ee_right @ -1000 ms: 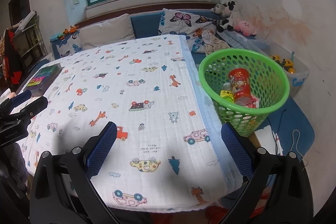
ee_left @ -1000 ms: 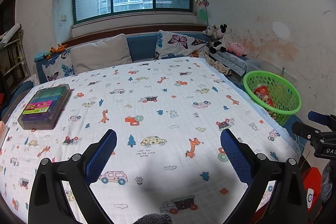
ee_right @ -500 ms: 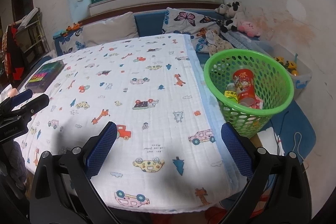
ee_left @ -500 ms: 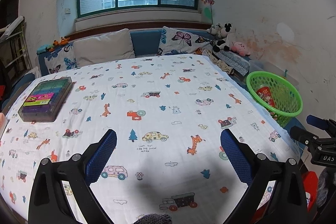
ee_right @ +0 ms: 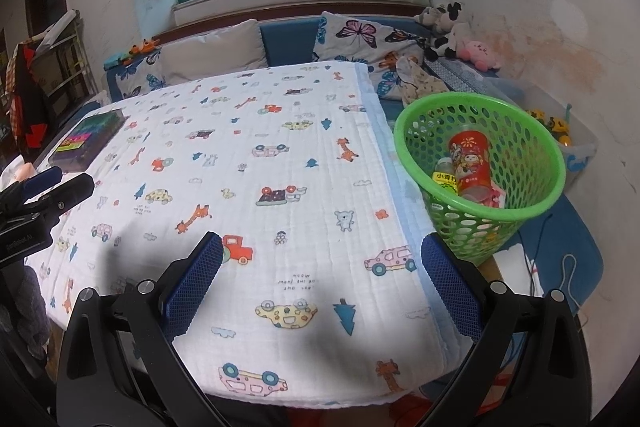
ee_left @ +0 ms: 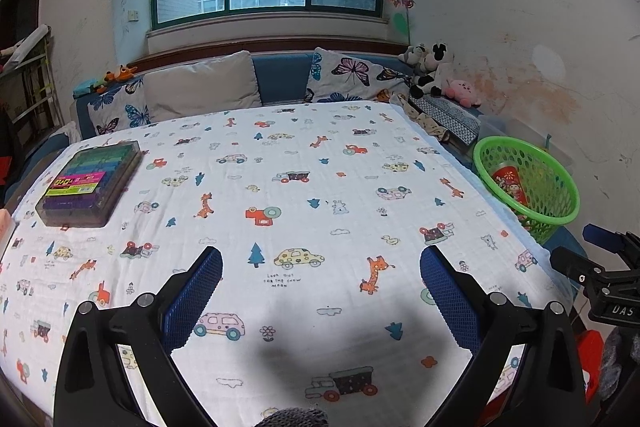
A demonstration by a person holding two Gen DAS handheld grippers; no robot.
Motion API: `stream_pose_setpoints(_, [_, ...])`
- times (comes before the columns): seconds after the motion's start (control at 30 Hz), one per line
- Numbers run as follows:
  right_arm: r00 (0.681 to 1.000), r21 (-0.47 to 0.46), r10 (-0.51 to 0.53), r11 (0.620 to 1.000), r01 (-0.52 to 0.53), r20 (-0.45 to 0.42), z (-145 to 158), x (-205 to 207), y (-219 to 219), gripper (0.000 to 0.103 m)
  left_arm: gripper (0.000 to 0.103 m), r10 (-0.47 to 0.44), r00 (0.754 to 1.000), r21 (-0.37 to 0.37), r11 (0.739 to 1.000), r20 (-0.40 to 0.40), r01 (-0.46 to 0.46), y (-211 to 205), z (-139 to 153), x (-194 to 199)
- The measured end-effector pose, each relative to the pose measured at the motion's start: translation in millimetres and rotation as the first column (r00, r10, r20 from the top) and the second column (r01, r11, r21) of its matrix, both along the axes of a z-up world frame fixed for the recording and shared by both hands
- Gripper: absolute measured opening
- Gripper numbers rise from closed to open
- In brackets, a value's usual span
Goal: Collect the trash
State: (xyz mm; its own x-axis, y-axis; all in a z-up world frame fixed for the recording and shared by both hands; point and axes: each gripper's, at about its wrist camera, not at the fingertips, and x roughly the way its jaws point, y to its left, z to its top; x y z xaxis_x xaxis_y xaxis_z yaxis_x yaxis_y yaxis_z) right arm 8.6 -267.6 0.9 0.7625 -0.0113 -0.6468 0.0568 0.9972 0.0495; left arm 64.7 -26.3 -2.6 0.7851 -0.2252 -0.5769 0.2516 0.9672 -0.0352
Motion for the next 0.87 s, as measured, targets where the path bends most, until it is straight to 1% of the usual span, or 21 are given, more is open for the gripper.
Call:
stream_pose_setpoints(0.53, [1.000,0.007,0.008,1.000,-0.008,-0.006,-5.6,0.9,0.9,0.099,0.096,-0.002,1.000,-0.015,1.000,-0.004,0.002,1.5,-2.0,0.3])
stream_pose_setpoints(0.87, [1.000,0.009,0.009,1.000,-0.009,-0.009,-8.4,1.9,2.7,0.099,0.096,0.032,0.999,-0.022,0.999,-0.019,-0.032,6.5,-4.6,4.2])
